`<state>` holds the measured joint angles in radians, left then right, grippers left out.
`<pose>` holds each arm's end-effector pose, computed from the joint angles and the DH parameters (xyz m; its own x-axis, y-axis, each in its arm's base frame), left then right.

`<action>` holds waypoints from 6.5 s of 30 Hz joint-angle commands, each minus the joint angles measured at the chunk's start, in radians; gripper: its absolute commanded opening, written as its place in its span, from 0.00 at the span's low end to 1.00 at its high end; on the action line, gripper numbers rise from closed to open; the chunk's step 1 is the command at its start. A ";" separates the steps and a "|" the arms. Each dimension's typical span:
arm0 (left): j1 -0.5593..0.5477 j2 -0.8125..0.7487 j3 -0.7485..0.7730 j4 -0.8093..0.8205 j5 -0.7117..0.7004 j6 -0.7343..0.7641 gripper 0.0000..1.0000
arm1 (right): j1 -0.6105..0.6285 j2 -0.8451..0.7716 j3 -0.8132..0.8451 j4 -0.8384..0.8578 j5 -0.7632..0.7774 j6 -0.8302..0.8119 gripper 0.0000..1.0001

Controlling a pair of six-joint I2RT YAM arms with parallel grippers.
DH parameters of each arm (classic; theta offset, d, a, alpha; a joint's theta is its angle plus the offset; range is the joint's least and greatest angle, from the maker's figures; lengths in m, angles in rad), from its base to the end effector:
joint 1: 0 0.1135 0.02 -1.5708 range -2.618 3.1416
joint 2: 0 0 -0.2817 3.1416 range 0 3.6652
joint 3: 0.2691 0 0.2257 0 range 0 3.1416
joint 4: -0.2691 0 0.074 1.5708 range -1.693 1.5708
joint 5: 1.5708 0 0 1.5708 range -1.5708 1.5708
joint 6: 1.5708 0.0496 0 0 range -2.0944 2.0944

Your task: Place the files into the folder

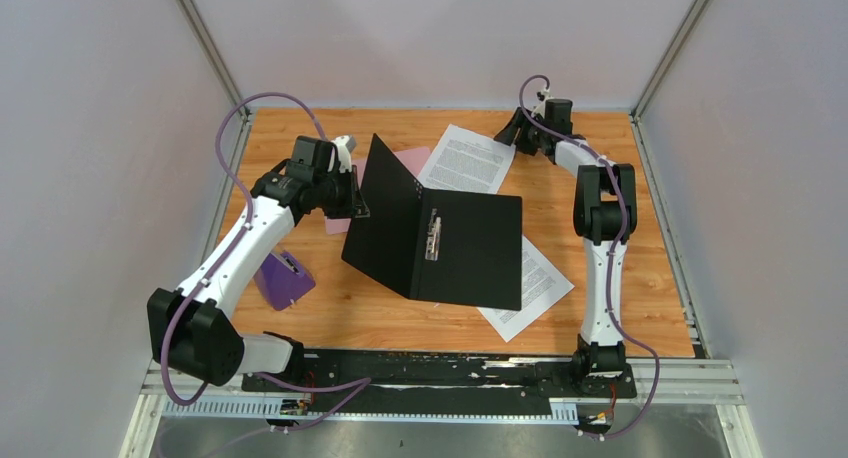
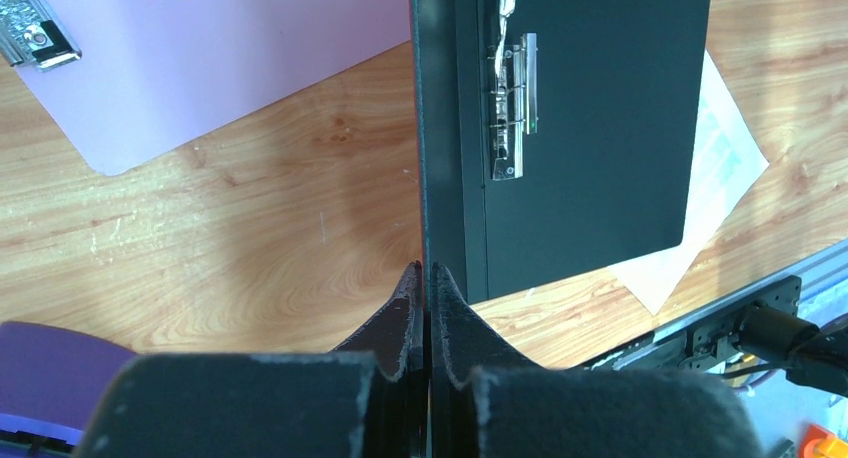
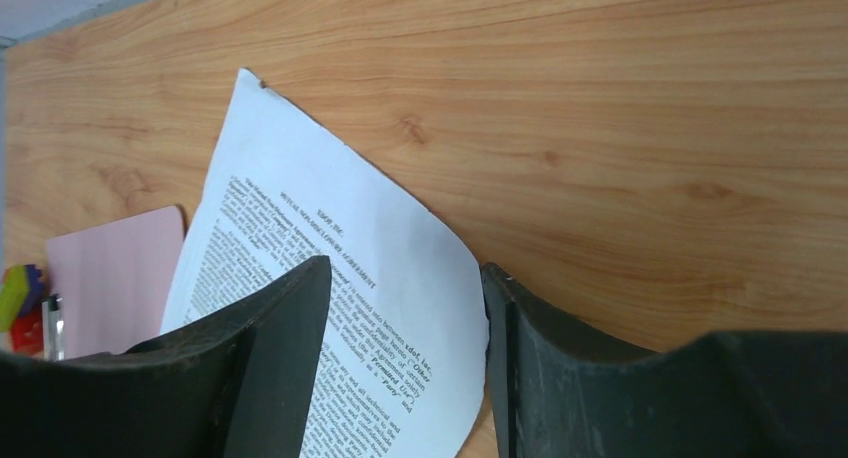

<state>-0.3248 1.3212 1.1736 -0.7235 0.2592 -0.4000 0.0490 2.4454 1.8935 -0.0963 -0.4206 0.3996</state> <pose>0.2357 -0.0928 0.3205 -0.8488 -0.1113 -0.5168 0.1459 0.8903 -0.4314 0.5463 0.0471 0.1592 -0.6994 0.3213 -0.6385 -0.1061 0.8367 0.5372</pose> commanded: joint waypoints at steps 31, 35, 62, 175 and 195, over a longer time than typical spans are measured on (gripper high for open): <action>-0.002 -0.016 0.009 0.056 0.009 0.131 0.00 | -0.054 -0.619 -0.032 -0.302 -0.024 -0.144 0.00; -0.002 -0.013 0.003 0.061 0.015 0.149 0.00 | 0.008 -0.745 -0.099 -0.409 -0.036 -0.151 0.00; -0.002 -0.057 -0.078 0.117 0.047 0.176 0.00 | -0.028 -1.092 -0.705 -0.390 -0.227 0.054 0.00; -0.002 -0.050 -0.093 0.125 0.049 0.153 0.00 | -0.062 -0.531 -0.819 0.062 -0.266 0.043 0.03; -0.002 -0.057 -0.097 0.128 0.054 0.150 0.00 | -0.063 -0.605 -0.844 0.066 -0.200 0.126 0.15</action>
<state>-0.3248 1.2884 1.0912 -0.6140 0.3126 -0.2829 -0.0200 1.8885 1.0607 -0.0769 -0.6315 0.4812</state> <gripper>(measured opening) 0.017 0.140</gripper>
